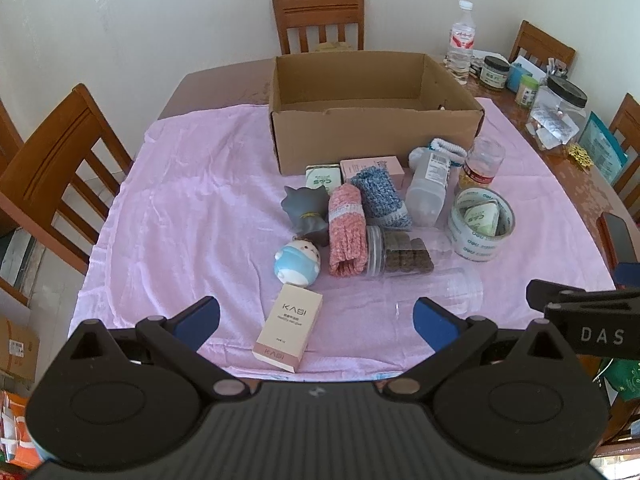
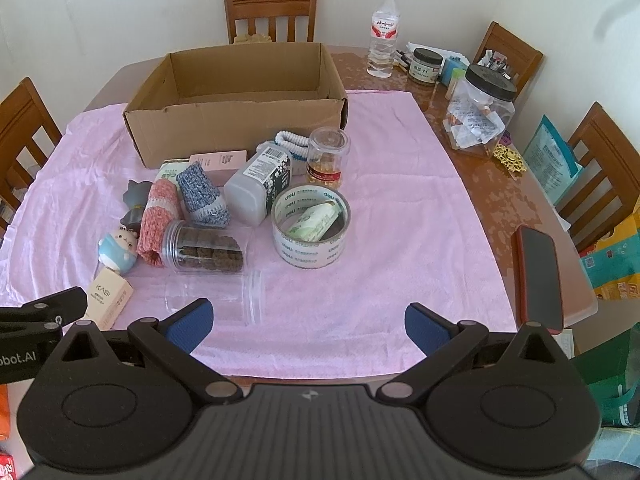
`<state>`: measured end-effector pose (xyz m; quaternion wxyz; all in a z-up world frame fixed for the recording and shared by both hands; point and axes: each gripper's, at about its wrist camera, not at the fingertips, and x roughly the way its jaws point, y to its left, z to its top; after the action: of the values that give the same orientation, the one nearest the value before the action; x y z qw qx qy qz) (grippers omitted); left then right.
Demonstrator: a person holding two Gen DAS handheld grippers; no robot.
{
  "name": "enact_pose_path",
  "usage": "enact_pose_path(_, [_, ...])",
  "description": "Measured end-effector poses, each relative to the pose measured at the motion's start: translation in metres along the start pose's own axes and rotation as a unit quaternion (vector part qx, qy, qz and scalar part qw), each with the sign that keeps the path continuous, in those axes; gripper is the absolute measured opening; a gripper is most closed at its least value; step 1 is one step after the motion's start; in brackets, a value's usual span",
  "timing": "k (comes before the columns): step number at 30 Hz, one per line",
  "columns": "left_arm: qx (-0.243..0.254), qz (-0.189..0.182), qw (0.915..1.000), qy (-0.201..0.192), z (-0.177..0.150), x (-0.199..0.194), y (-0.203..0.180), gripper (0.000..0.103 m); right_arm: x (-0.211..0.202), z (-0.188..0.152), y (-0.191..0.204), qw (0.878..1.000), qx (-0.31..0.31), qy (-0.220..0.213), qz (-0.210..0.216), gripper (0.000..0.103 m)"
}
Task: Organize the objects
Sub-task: 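Move the left tool toward the white KASI box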
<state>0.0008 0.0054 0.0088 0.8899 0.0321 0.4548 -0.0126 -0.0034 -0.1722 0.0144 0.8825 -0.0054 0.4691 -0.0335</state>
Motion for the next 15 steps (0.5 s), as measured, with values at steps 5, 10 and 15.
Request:
enact_pose_path(5, [0.007,-0.005,0.9999,-0.007,0.000,0.002,0.001,0.102,0.000,0.001,0.002,1.000,0.003,-0.002,-0.003,0.103])
enact_pose_path(10, [0.019,-0.015,0.9996,-0.015,-0.001,0.005,0.000,0.102,0.002,0.002,0.004,1.000,0.004,-0.005,-0.004,0.103])
enact_pose_path(15, [0.022,-0.021,0.9993,-0.022,-0.002,0.010,0.001,0.102,0.004,0.003,0.006,1.000,0.006,-0.009,-0.012,0.103])
